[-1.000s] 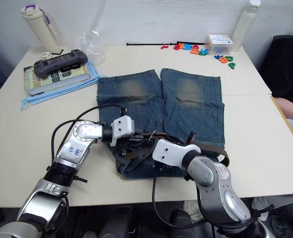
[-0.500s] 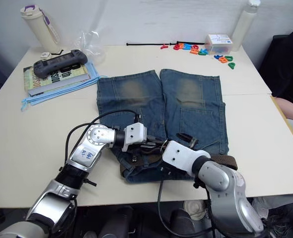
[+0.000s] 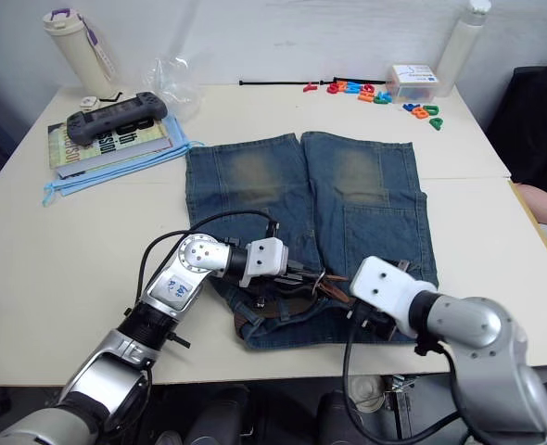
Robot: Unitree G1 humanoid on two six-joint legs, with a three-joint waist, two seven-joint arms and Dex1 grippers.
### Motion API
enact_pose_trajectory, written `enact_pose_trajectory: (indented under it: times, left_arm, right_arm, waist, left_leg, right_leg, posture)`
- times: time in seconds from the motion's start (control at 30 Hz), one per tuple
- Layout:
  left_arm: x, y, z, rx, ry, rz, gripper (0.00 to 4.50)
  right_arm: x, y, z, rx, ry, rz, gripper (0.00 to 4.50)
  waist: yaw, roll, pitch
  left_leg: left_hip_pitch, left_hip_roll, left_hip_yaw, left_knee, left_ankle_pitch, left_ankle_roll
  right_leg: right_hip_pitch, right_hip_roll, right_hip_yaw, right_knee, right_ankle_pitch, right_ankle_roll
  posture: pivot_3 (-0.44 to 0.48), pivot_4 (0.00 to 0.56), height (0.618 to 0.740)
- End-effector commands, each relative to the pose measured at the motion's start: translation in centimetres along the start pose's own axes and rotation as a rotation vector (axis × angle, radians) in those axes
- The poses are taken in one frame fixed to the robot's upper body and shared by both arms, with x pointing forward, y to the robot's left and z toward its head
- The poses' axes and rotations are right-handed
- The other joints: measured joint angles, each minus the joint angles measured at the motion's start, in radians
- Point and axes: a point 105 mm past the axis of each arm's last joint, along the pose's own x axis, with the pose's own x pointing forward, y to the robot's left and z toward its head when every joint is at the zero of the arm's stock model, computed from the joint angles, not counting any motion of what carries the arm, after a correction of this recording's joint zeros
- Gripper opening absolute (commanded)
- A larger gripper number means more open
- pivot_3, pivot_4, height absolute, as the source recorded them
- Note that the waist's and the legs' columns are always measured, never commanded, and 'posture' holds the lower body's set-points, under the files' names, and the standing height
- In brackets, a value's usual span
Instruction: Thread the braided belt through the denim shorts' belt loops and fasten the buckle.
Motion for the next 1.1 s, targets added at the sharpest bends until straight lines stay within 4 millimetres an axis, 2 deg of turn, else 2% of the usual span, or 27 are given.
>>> enact_pose_trajectory:
  times: [0.03,0.13,0.6,1.0,1.1]
  left_arm:
    - [0.6,-0.1,0.9,0.037,-0.030,-0.028,0.00]
    - [0.7,-0.1,0.9,0.040,-0.031,-0.029,0.00]
    - [1.1,-0.3,1.1,0.047,-0.042,-0.035,0.00]
    - [1.2,-0.4,1.2,0.057,-0.045,-0.041,0.00]
    - [1.2,-0.4,1.2,0.058,-0.044,-0.039,0.00]
  right_arm:
    - [-2.2,0.2,4.4,-0.141,-0.150,-0.042,4.47]
    - [-2.2,-0.4,5.2,-0.159,-0.171,-0.073,4.47]
    - [-1.2,1.0,4.0,-0.225,-0.098,-0.045,4.47]
    - [-0.1,1.0,4.3,-0.278,-0.094,-0.111,4.47]
    - [0.2,1.1,4.4,-0.288,-0.096,-0.110,3.76]
  waist:
    - [0.000,0.000,0.000]
    - [0.000,0.000,0.000]
    - [0.000,0.000,0.000]
    - [0.001,0.000,0.000]
    - [0.001,0.000,0.000]
  left_leg:
    - [0.000,0.000,0.000,0.000,0.000,0.000]
    - [0.000,0.000,-0.001,0.000,0.000,0.000]
    - [0.000,0.000,0.000,0.001,0.000,0.000]
    - [0.000,0.000,0.000,0.001,-0.001,0.001]
    - [-0.001,0.000,0.000,0.001,-0.001,0.001]
  right_leg:
    - [0.000,0.000,0.000,0.000,0.000,0.000]
    - [0.000,0.000,0.000,0.000,0.000,0.000]
    - [0.000,-0.001,0.000,0.000,0.000,0.000]
    - [0.000,-0.001,0.000,-0.001,0.000,0.000]
    - [0.000,-0.001,0.000,-0.001,0.000,0.000]
  posture:
    - [0.000,0.150,0.684]
    - [0.000,0.150,0.684]
    - [0.000,0.150,0.684]
    - [0.000,0.150,0.684]
    - [0.000,0.150,0.684]
